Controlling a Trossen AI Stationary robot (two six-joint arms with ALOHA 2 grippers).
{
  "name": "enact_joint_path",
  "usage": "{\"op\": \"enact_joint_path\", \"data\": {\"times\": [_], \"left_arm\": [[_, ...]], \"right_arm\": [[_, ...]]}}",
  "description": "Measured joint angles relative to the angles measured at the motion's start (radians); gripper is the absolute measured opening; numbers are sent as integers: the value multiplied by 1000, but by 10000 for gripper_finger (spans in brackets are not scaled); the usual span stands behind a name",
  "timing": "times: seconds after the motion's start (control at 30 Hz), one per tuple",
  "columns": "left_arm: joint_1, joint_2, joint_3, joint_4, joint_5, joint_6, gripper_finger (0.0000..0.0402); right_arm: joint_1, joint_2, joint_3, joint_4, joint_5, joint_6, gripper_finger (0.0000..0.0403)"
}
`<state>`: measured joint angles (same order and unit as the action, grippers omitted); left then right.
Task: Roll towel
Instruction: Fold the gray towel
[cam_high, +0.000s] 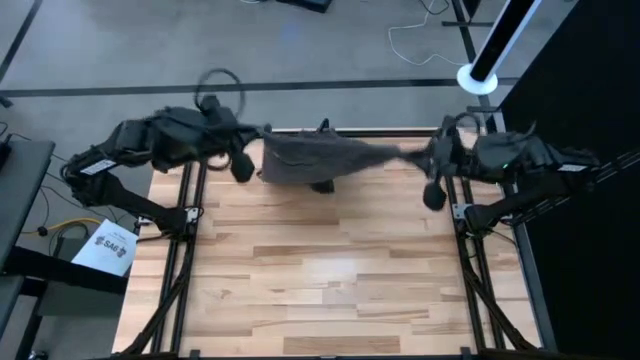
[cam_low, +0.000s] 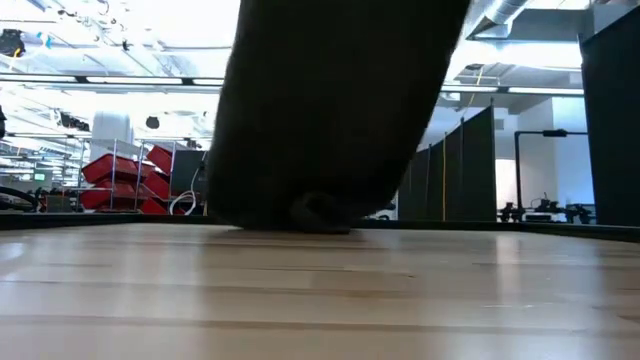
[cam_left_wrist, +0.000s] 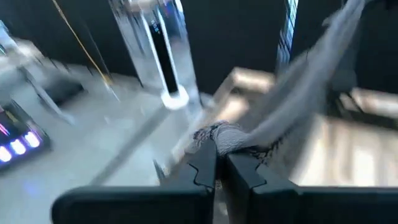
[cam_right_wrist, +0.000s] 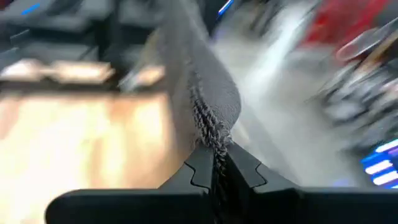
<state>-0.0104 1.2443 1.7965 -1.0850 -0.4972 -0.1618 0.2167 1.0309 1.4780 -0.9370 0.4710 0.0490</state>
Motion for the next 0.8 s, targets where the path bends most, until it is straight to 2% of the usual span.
{"op": "enact_joint_path", "data": {"times": [0.1, 0.17, 0.27, 0.3, 0.37, 0.4, 0.47, 0.63, 0.8], "left_arm": [[-39, 31, -1, -184, 174, -133, 0], [-84, 69, -1, -280, 303, -207, 0], [-167, 123, -2, -291, 534, -264, 0], [-190, 135, -2, -260, 602, -274, 0], [-227, 148, -2, -168, 659, -300, 0], [-236, 149, -2, -119, 658, -303, 0], [-236, 144, -2, -25, 628, -272, 0], [-188, 99, -2, 163, 443, -76, 0], [-87, 57, 0, 401, 201, 194, 0]], "right_arm": [[52, 20, -3, -151, -171, 221, 7], [109, 34, -30, -160, -311, 342, 7], [202, 57, -59, -46, -552, 438, 7], [232, 61, -59, 17, -603, 446, 7], [279, 65, -54, 150, -632, 429, 7], [288, 65, -47, 200, -619, 391, 7], [286, 61, -21, 266, -520, 292, 7], [189, 48, 45, 319, -268, 67, 7], [-42, 48, 71, 360, -218, -108, 7]]}}
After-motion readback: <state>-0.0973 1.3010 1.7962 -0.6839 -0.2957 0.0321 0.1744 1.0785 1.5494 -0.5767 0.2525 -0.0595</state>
